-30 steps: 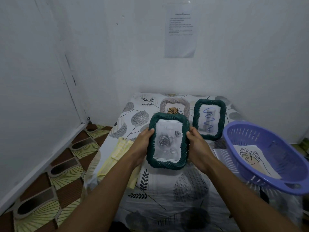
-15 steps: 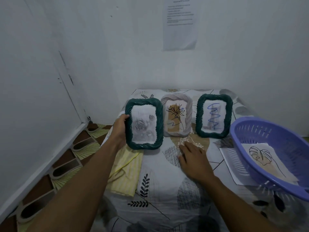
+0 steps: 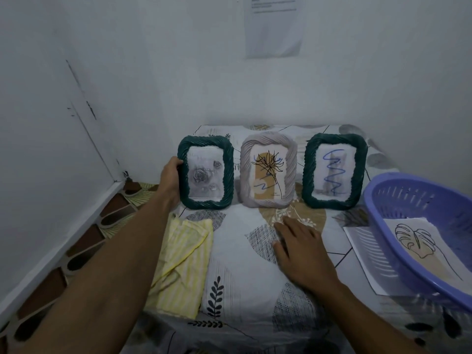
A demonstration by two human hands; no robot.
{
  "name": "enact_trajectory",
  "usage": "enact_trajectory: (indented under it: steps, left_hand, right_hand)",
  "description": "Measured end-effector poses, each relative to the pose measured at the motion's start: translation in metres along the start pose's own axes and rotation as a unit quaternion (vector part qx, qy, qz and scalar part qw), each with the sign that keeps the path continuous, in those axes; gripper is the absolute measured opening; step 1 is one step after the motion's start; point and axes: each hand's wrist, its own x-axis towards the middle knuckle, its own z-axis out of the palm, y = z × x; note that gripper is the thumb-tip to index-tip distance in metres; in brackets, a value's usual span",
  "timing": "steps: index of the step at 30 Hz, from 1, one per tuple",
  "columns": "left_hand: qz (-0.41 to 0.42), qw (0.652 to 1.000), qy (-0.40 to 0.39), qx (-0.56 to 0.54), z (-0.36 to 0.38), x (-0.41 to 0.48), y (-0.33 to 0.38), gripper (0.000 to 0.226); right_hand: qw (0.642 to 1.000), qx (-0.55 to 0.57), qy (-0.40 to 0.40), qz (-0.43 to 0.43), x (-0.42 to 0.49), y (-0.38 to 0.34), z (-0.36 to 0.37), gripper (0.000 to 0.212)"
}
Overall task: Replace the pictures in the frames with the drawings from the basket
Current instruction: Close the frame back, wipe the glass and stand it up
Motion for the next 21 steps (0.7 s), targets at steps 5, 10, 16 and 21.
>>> enact_trajectory:
  steps: [5, 10, 16, 21]
  left_hand:
    - [-0.008, 1.0, -0.016, -0.004, 0.003, 0.009, -0.004, 0.021]
    - [0.001, 1.0, -0.024, 0.004, 0.004, 0.015, -0.005, 0.023]
    - [0.007, 1.0, -0.018, 0.002, 0.006, 0.02, -0.004, 0.024]
    - [0.007, 0.999, -0.036, 0.014, 0.006, 0.023, -0.002, 0.022]
  right_hand:
    - [1.0, 0.003, -0.001, 0.004, -0.001, 0.001, 0.002, 0.05]
    - [1.0, 0.005, -0.002, 0.006, 0.001, 0.001, 0.003, 0.051]
    - [1.0, 0.009, -0.001, 0.009, 0.0, 0.002, 0.004, 0.052]
    - [1.0, 0.014, -0.006, 0.014, 0.001, 0.003, 0.005, 0.056]
